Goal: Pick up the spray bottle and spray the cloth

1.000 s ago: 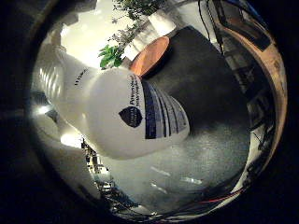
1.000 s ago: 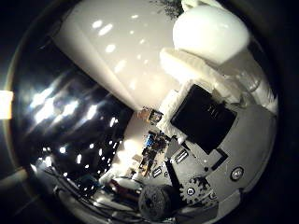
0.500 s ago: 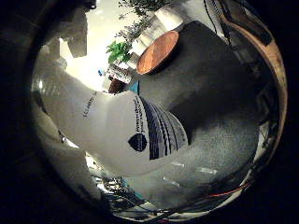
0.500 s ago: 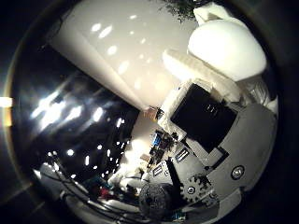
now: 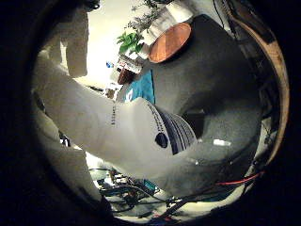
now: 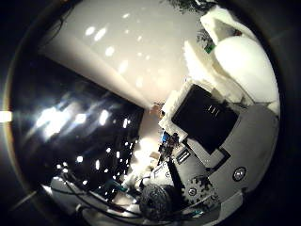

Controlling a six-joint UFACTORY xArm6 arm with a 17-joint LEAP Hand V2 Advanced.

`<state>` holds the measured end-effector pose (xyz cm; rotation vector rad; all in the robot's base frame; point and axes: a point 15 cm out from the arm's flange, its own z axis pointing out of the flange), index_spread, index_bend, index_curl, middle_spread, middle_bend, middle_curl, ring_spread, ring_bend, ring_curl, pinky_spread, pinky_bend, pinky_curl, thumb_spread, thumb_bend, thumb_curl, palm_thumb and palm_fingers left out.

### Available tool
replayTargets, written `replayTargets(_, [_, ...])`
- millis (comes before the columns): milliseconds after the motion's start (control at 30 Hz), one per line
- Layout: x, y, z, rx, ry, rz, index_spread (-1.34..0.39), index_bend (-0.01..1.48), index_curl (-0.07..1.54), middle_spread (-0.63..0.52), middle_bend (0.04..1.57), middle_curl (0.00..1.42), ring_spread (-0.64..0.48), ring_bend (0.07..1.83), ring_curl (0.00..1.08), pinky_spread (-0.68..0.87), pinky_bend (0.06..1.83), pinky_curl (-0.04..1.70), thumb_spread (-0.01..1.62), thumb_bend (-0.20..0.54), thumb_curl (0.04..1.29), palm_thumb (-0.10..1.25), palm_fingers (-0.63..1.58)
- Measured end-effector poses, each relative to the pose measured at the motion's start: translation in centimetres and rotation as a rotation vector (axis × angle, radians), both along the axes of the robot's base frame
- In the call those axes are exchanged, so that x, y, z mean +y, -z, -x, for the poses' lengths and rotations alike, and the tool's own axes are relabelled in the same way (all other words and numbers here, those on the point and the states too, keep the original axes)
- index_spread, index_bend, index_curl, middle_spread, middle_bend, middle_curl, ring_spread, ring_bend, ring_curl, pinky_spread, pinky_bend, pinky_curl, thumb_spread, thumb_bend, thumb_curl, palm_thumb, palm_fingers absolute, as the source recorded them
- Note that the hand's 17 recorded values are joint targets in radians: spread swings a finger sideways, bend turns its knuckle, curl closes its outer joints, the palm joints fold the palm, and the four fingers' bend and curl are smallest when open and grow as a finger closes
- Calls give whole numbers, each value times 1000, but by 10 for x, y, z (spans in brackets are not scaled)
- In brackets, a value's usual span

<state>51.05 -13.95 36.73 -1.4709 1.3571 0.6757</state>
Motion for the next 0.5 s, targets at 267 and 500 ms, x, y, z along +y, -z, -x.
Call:
replayTargets(267, [24, -25, 21, 64, -53, 115, -204, 1128, 709, -111, 1336, 625, -150, 1442, 529, -190, 1154, 991, 518, -19, 893, 1031, 1198])
replayTargets(500, [35, -42, 24, 57, -58, 141, -204, 1127, 709, -111, 1337, 620, -151, 1445, 530, -189, 1111, 1062, 520, -20, 916, 1026, 1201])
